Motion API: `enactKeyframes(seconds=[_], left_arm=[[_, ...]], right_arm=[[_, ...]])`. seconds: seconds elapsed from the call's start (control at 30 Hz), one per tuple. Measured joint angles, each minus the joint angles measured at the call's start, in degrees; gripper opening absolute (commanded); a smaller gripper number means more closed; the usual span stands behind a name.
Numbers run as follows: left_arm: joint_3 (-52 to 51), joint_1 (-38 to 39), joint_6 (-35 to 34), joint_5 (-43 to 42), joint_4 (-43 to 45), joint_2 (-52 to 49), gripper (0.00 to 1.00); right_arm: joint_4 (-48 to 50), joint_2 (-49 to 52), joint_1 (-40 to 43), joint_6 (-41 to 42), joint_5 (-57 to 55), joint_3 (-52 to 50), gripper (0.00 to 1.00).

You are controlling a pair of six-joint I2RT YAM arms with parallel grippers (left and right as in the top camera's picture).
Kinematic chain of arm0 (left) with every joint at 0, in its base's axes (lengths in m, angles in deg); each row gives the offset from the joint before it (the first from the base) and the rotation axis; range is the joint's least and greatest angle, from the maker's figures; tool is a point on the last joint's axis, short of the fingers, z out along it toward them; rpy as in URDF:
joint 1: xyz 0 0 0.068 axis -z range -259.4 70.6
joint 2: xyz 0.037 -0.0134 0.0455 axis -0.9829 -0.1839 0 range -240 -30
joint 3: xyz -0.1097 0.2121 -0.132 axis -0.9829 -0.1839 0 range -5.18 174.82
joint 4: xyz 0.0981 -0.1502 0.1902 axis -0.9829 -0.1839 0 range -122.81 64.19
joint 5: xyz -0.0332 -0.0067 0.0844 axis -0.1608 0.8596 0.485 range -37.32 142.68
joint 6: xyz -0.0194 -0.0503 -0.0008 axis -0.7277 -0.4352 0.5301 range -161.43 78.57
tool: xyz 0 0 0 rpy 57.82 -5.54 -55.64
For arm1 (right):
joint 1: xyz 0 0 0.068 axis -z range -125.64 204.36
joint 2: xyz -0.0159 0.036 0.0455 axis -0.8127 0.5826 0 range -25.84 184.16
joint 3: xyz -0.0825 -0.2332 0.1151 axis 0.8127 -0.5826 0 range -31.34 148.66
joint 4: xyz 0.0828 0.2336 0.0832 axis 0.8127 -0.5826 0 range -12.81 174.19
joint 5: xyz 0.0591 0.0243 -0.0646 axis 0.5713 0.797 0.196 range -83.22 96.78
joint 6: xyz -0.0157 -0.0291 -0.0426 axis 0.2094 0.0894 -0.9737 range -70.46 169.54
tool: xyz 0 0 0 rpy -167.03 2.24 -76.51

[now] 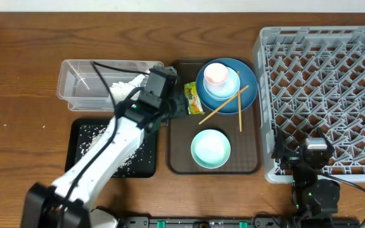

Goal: Sort waste into correct bins and load items into the dishwasher rack
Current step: 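Open the left gripper to drop the tissue into the clear container, then move the left gripper to the yellow snack wrapper on the brown tray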

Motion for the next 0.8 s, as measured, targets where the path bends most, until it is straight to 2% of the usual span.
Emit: enactKeyframes(seconds=[0.23,0.8], left_arm=[[0.0,0.2,-5.1,0.0,2.0,-5.5,0.43],[0.0,6.3,-6.9,0.3,4.0,-12.6,0.43]], right_arm=[[0.0,0.0,0.0,0.0,0.0,0.0,0.99],[0.0,0.0,0.0,0.0,0.0,0.0,0.99]])
